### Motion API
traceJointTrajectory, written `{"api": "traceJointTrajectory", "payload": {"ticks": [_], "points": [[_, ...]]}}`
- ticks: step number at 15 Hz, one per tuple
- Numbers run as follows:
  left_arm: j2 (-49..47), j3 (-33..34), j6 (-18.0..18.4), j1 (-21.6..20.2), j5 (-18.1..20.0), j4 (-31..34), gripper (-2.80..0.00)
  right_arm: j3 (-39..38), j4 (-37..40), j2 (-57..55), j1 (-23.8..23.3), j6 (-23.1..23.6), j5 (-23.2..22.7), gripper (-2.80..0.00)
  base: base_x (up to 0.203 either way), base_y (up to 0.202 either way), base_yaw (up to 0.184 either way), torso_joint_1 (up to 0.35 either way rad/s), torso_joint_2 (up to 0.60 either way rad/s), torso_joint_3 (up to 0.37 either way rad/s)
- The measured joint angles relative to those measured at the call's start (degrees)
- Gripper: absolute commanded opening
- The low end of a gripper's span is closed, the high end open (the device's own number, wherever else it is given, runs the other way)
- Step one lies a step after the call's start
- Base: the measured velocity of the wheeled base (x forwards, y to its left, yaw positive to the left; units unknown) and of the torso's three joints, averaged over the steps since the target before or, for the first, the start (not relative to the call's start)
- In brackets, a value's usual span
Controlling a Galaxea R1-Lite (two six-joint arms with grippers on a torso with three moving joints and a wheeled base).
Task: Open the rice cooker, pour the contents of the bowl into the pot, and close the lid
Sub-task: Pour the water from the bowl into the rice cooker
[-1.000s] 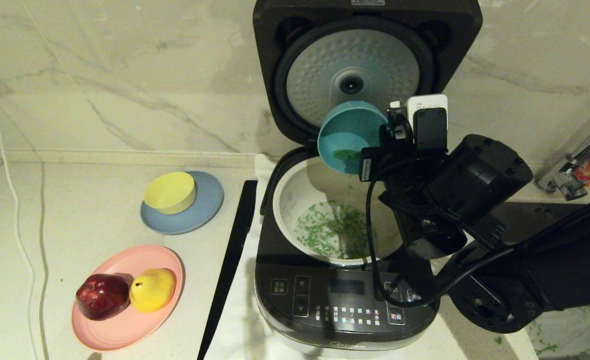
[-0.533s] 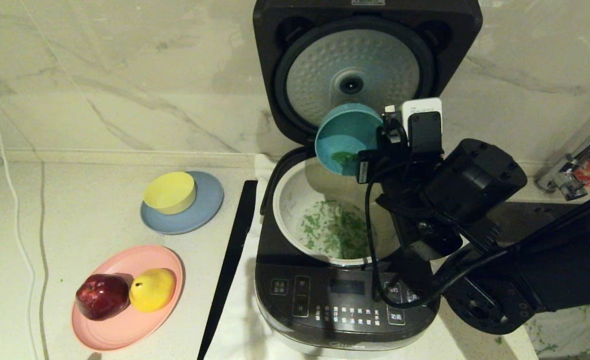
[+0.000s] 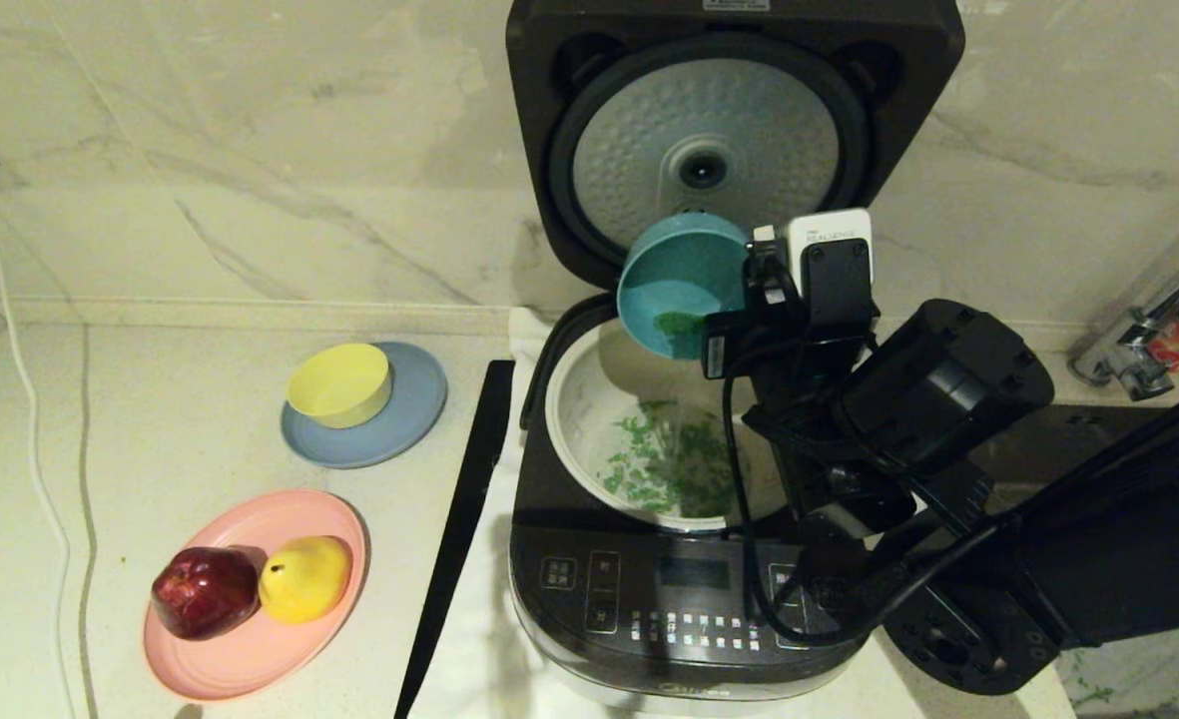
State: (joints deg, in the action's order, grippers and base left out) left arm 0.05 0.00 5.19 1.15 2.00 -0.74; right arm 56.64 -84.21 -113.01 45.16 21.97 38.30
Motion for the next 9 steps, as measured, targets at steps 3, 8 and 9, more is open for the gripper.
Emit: {"api": "traceJointTrajectory", "payload": {"ticks": [3,8,9], "points": [[0.0,0.0,0.0,0.0,0.0,0.0,-2.80,0.8,3.2,1.5,0.2,-0.1,0.9,-2.80,0.000,0.000,0.000,0.000,0.00,0.000],[0.0,0.0,0.0,0.0,0.0,0.0,-2.80,6.7,26.0,8.3,0.7,-8.4,2.9,-2.80,0.000,0.000,0.000,0.000,0.00,0.000],[0.0,0.0,0.0,0.0,0.0,0.0,-2.80,8.9,33.1,9.8,0.7,-11.6,2.7,-2.80,0.000,0.000,0.000,0.000,0.00,0.000]]}}
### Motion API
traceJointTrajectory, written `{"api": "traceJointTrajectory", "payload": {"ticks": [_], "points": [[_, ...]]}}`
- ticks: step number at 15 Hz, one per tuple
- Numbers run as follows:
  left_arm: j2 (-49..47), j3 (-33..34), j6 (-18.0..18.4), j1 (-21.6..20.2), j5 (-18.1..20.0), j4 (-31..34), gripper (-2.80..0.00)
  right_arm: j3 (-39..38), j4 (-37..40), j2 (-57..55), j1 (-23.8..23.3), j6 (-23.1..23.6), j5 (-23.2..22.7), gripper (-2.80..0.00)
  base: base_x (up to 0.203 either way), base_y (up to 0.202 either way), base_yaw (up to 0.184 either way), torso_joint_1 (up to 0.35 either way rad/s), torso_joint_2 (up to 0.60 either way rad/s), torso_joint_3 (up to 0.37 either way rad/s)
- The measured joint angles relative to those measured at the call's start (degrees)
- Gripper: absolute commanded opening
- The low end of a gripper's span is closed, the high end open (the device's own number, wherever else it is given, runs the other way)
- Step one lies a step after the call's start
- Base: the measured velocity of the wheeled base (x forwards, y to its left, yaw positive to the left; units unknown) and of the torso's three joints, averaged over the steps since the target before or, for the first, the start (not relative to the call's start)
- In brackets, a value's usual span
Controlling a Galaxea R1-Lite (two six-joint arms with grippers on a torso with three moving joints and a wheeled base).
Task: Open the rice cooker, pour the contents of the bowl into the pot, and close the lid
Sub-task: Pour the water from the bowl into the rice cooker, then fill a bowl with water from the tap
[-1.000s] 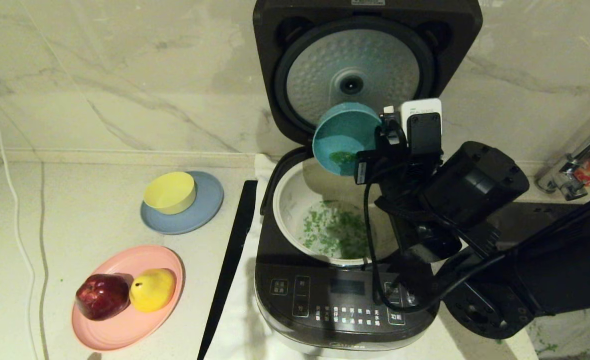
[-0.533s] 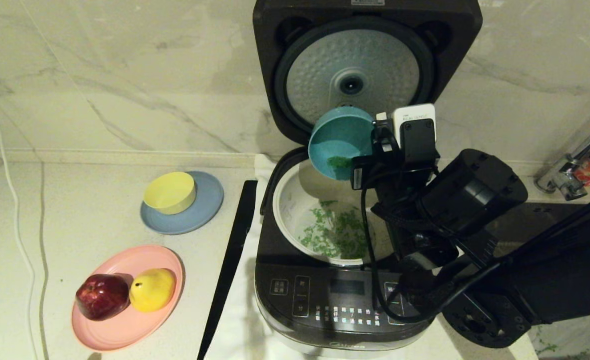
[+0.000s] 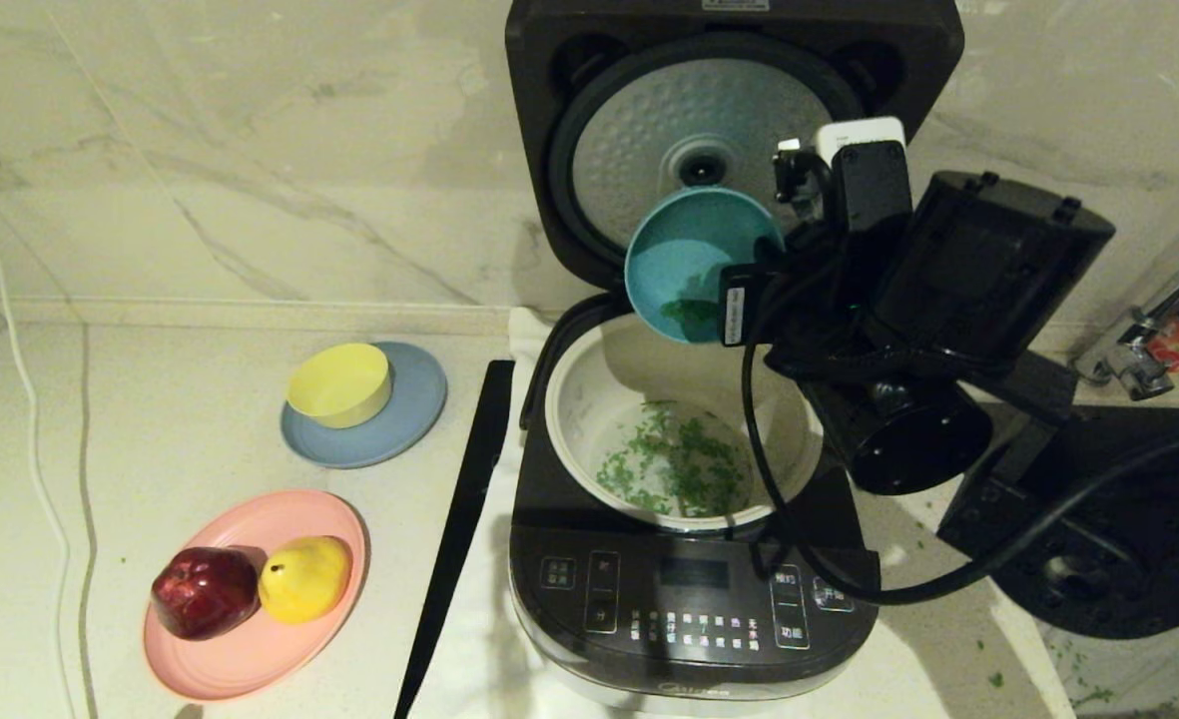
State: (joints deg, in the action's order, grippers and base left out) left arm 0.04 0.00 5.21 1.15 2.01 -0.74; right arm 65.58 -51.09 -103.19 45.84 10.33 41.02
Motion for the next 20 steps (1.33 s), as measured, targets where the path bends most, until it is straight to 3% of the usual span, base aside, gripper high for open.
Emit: {"api": "traceJointTrajectory", "payload": {"ticks": [3,6,8,10,14,20], "points": [[0.0,0.0,0.0,0.0,0.0,0.0,-2.80,11.3,26.2,3.6,-1.1,-13.6,-3.9,-2.80,0.000,0.000,0.000,0.000,0.00,0.000],[0.0,0.0,0.0,0.0,0.0,0.0,-2.80,24.8,54.5,5.3,-4.5,-28.9,-14.2,-2.80,0.000,0.000,0.000,0.000,0.00,0.000],[0.0,0.0,0.0,0.0,0.0,0.0,-2.80,30.6,70.1,5.9,-7.6,-35.1,-22.0,-2.80,0.000,0.000,0.000,0.000,0.00,0.000],[0.0,0.0,0.0,0.0,0.0,0.0,-2.80,32.9,80.6,6.9,-9.4,-37.3,-27.0,-2.80,0.000,0.000,0.000,0.000,0.00,0.000],[0.0,0.0,0.0,0.0,0.0,0.0,-2.80,32.3,91.4,10.7,-14.1,-37.7,-35.4,-2.80,0.000,0.000,0.000,0.000,0.00,0.000],[0.0,0.0,0.0,0.0,0.0,0.0,-2.80,28.8,97.9,15.8,-30.6,-37.3,-45.6,-2.80,0.000,0.000,0.000,0.000,0.00,0.000]]}}
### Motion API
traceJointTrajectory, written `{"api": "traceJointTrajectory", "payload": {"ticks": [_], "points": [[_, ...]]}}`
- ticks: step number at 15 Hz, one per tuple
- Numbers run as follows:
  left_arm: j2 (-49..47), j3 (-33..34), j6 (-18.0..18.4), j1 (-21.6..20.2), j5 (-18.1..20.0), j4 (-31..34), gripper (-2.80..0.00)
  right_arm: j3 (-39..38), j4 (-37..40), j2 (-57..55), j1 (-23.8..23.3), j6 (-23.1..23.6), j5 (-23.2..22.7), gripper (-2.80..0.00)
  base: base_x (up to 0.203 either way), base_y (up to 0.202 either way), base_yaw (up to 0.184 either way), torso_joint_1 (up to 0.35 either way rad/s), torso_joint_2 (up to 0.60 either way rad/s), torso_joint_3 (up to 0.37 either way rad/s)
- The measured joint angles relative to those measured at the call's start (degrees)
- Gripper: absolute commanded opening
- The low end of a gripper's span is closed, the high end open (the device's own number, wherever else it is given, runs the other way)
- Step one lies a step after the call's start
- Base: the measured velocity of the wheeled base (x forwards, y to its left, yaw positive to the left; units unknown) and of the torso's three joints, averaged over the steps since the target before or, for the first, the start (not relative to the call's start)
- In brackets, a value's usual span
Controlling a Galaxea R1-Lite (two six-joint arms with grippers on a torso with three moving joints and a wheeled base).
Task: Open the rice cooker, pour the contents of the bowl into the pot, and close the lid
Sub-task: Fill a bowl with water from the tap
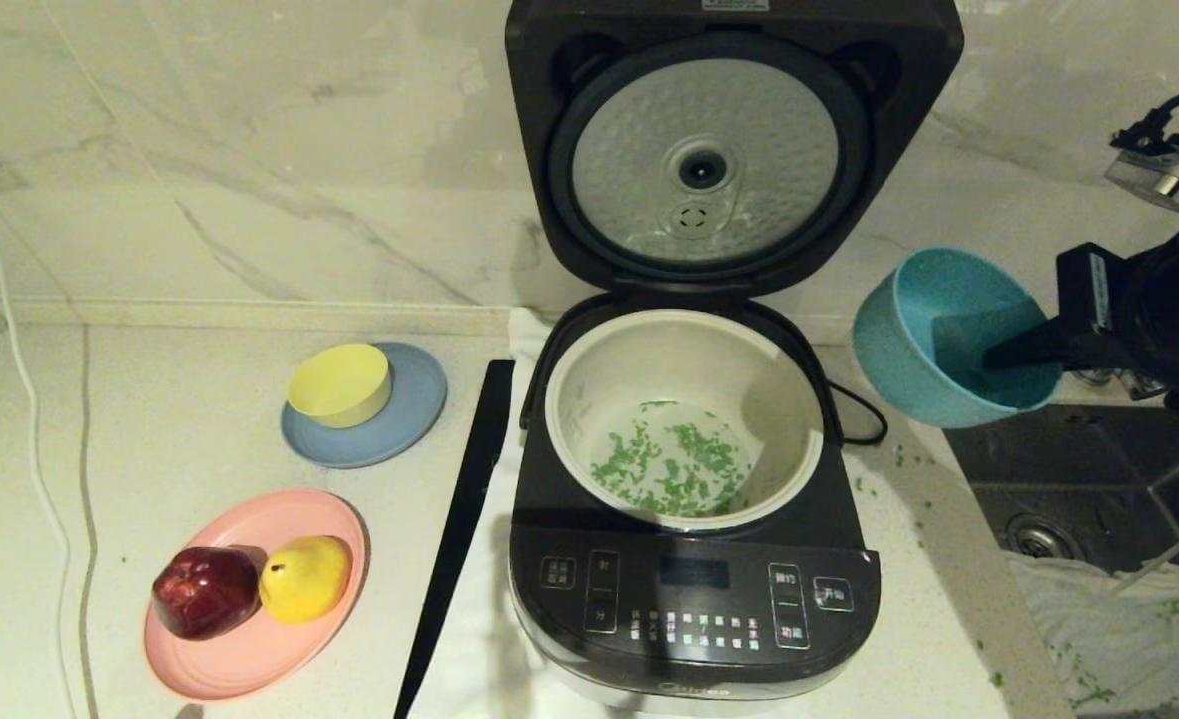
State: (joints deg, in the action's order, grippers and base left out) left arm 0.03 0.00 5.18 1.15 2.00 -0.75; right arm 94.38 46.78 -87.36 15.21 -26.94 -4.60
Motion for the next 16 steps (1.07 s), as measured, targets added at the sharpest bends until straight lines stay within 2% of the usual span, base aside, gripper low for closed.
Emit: {"api": "traceJointTrajectory", "payload": {"ticks": [7,9,13,16], "points": [[0.0,0.0,0.0,0.0,0.0,0.0,-2.80,-6.5,-0.6,-0.9,-24.4,0.1,-11.9,-2.80,0.000,0.000,0.000,0.000,0.00,0.000],[0.0,0.0,0.0,0.0,0.0,0.0,-2.80,-8.7,-2.9,-3.4,-30.9,0.2,-12.8,-2.80,0.000,0.000,0.000,0.000,0.00,0.000],[0.0,0.0,0.0,0.0,0.0,0.0,-2.80,-14.4,-13.8,-10.4,-42.9,0.3,-12.7,-2.80,0.000,0.000,0.000,0.000,0.00,0.000],[0.0,0.0,0.0,0.0,0.0,0.0,-2.80,-15.7,-19.3,-16.2,-51.1,0.3,-12.5,-2.80,0.000,0.000,0.000,0.000,0.00,0.000]]}}
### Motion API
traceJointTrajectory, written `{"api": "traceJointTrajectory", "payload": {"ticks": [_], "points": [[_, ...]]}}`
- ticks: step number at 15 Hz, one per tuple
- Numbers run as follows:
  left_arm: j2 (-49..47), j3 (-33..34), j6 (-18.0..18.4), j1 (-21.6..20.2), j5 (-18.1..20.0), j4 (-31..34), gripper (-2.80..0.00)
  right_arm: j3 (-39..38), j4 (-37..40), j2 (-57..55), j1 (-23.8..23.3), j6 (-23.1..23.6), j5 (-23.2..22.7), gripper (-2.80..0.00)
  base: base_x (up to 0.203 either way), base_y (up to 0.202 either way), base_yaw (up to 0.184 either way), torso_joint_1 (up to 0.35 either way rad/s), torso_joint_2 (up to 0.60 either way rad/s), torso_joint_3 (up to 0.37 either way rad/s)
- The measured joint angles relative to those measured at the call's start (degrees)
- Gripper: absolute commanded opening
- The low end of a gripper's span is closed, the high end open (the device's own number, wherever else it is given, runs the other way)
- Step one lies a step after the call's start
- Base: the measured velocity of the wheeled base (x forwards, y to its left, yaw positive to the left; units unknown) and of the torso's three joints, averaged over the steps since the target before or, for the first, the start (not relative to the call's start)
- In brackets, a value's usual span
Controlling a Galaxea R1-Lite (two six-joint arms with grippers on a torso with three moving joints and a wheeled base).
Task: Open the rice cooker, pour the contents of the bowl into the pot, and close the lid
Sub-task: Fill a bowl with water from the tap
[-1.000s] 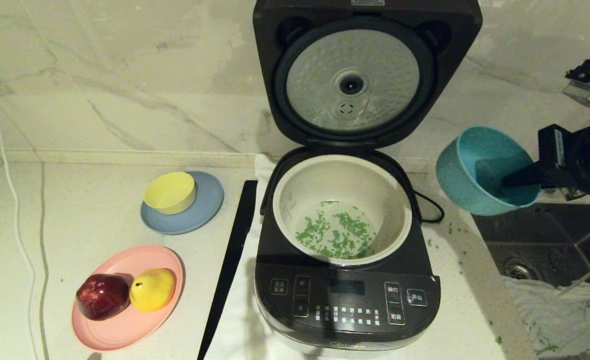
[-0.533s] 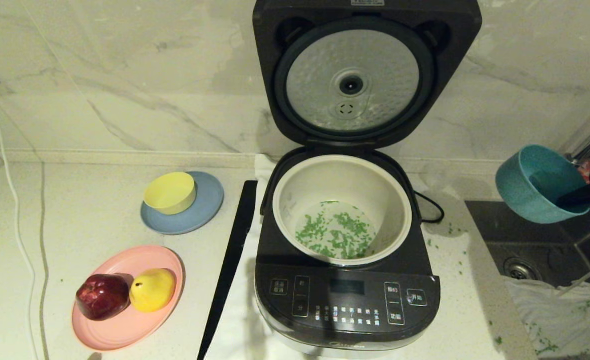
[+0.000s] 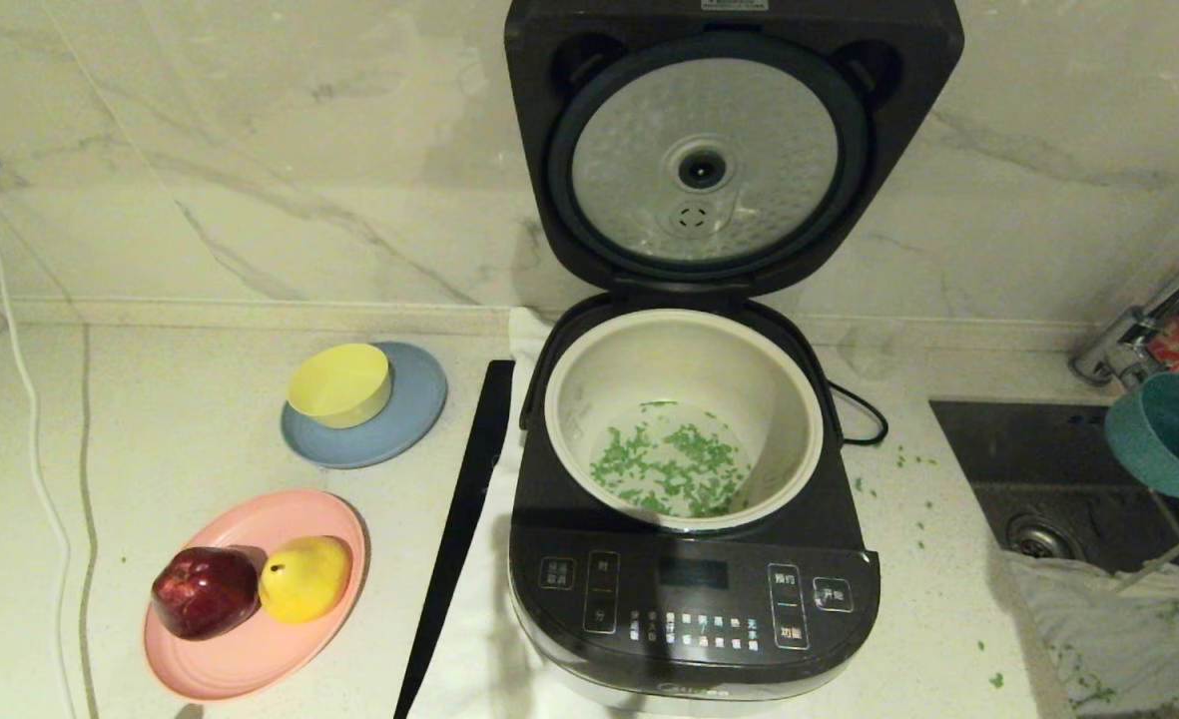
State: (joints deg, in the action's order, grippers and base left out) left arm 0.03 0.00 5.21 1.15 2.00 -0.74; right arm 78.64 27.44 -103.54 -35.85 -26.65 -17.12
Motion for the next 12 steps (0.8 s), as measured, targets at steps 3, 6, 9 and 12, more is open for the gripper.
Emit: {"api": "traceJointTrajectory", "payload": {"ticks": [3,6,9,12], "points": [[0.0,0.0,0.0,0.0,0.0,0.0,-2.80,0.3,-4.5,-5.5,-6.3,-0.1,0.0,-2.80,0.000,0.000,0.000,0.000,0.00,0.000],[0.0,0.0,0.0,0.0,0.0,0.0,-2.80,2.2,-8.1,-10.1,-10.5,-0.4,0.2,-2.80,0.000,0.000,0.000,0.000,0.00,0.000],[0.0,0.0,0.0,0.0,0.0,0.0,-2.80,5.0,-8.3,-13.9,-13.1,-0.5,0.0,-2.80,0.000,0.000,0.000,0.000,0.00,0.000],[0.0,0.0,0.0,0.0,0.0,0.0,-2.80,7.7,-8.1,-16.9,-14.5,-0.8,0.0,-2.80,0.000,0.000,0.000,0.000,0.00,0.000]]}}
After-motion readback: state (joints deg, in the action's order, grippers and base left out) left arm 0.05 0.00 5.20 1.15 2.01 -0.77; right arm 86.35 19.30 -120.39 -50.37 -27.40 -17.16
